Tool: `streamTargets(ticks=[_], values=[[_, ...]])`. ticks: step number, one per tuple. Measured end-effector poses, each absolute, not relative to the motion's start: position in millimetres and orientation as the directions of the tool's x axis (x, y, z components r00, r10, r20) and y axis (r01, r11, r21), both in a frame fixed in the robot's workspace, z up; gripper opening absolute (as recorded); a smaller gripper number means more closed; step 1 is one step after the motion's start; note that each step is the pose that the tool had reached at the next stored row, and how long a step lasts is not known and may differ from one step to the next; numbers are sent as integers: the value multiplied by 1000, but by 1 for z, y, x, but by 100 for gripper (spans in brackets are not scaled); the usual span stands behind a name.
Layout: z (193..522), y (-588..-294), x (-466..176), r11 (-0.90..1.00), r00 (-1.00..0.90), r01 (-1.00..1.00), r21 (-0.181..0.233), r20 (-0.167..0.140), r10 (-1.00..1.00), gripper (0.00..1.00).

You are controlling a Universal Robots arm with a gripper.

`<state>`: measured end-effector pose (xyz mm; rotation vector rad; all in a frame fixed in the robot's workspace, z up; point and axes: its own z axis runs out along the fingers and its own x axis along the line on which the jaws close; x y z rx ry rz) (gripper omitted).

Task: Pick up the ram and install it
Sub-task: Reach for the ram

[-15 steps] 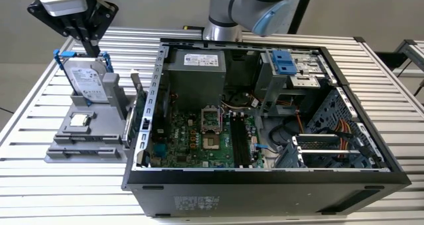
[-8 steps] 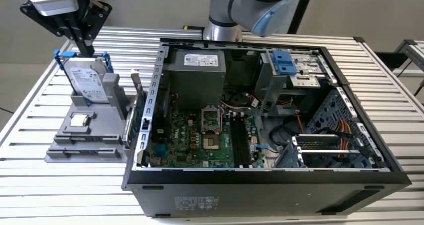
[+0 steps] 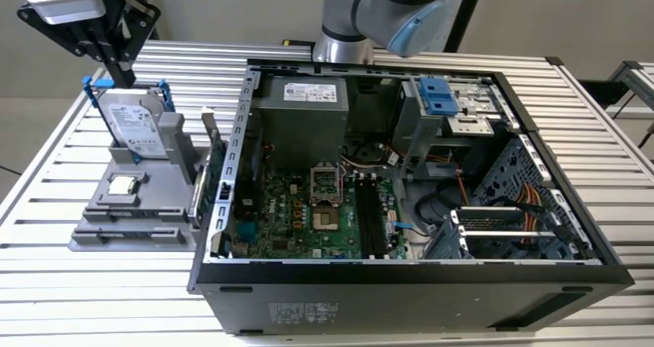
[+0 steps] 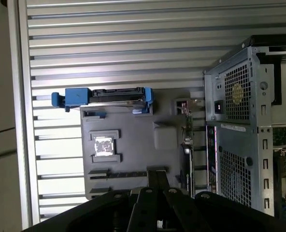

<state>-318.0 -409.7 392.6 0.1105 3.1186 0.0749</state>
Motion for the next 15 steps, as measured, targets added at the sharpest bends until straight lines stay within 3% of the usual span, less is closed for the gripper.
streamTargets(ticks=[15], values=[[393,-410,-336,996,-997,70,49,-18,71,0]])
